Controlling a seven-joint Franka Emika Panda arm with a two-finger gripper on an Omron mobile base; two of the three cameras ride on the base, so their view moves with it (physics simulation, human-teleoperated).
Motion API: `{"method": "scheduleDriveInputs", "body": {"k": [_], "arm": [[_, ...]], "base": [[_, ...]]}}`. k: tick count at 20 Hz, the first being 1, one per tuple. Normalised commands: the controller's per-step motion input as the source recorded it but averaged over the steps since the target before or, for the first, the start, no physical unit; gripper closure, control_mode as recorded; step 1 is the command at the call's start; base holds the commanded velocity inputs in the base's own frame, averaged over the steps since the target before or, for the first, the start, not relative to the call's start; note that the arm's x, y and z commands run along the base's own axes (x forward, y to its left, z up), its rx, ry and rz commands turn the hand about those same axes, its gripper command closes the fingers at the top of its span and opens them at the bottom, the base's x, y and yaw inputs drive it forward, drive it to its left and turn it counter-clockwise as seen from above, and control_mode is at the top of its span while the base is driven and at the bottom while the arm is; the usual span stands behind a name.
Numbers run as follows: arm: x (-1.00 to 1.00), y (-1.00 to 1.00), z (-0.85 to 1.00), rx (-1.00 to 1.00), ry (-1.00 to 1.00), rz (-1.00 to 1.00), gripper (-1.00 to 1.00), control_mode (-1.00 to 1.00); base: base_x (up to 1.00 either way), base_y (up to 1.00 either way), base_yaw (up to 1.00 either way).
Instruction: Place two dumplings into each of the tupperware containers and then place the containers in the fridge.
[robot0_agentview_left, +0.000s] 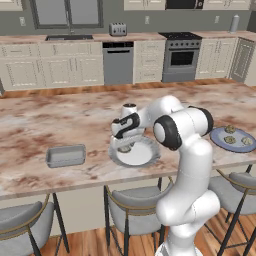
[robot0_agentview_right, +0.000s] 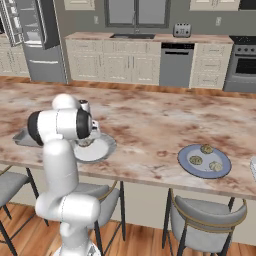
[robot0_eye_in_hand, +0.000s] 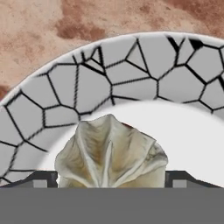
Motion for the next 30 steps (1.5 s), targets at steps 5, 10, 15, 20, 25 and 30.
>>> {"method": "scheduleDriveInputs", "body": {"k": [5,10,15,20,25,30], "arm": [[-0.01,0.91,0.51,0.0,0.0,0.01,1.0,-1.0],[0.0,0.93,0.49,0.03,0.0,0.01,1.0,-1.0],[0.0,1.0,0.06,0.0,0.04,0.01,1.0,-1.0],[0.0,0.85,0.0,0.0,0.05,0.03,1.0,-1.0],[0.1,0.53,0.0,0.0,0.0,0.01,1.0,-1.0],[0.08,0.53,-0.27,-0.01,0.0,0.0,-1.0,-1.0]], "base": [[0.0,0.0,0.0],[0.0,0.0,0.0],[0.0,0.0,0.0],[0.0,0.0,0.0],[0.0,0.0,0.0],[0.0,0.0,0.0]]}}
